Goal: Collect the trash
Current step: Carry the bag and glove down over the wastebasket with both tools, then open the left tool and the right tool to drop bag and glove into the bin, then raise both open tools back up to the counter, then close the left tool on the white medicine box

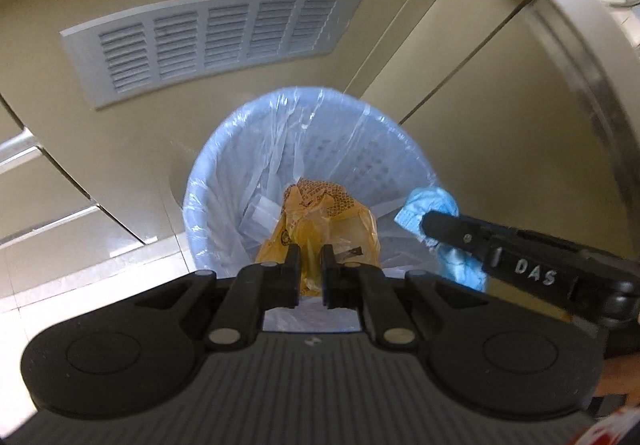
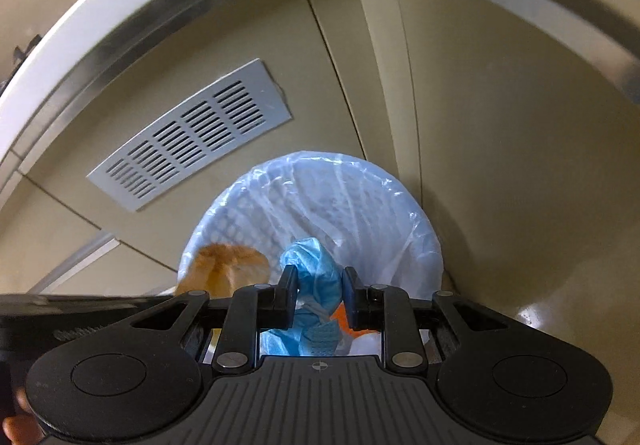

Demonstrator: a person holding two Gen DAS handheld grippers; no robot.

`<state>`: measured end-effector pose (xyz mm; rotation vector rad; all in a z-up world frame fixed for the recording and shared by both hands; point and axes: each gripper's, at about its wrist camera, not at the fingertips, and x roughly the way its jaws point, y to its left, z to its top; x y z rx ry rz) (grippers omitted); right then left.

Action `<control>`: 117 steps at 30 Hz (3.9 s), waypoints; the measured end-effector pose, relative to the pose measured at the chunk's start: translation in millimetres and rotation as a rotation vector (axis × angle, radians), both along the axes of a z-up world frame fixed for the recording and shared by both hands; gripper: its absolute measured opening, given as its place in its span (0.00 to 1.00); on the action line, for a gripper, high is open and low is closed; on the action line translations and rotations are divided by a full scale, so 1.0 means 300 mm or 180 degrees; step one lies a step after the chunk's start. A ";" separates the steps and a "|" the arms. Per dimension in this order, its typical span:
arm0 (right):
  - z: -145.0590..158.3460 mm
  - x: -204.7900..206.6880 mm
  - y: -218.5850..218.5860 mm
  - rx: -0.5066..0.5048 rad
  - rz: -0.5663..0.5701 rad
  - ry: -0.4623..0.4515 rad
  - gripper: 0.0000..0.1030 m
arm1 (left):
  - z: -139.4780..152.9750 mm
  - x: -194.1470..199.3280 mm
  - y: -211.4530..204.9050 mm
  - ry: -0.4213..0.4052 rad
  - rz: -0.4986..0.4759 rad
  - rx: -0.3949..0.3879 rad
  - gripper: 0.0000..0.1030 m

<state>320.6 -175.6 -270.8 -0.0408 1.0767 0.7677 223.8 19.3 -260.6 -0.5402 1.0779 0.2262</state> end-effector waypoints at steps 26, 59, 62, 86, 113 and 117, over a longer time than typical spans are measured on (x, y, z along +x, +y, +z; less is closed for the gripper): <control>-0.039 0.016 0.062 0.0047 -0.0063 0.0176 0.24 | -0.005 0.058 0.022 -0.0003 -0.0118 0.0372 0.28; 0.121 -0.109 -0.010 0.0062 -0.0182 -0.0016 0.73 | 0.147 -0.084 0.024 -0.0162 -0.0226 0.0462 0.33; 0.190 -0.153 -0.023 0.0121 -0.0181 -0.0047 0.77 | 0.212 -0.120 0.017 -0.0249 -0.0268 0.0497 0.39; 0.618 -0.270 -0.115 0.0482 -0.0601 -0.0692 0.91 | 0.660 -0.214 0.017 -0.1137 -0.0659 0.0854 0.62; 0.735 0.385 -0.121 0.0570 -0.0739 -0.1027 0.91 | 0.728 0.534 0.057 -0.1463 -0.1109 0.1377 0.74; 0.730 0.484 -0.120 0.0585 -0.0779 -0.1002 0.91 | 0.709 0.680 0.077 -0.1477 -0.1202 0.1496 0.78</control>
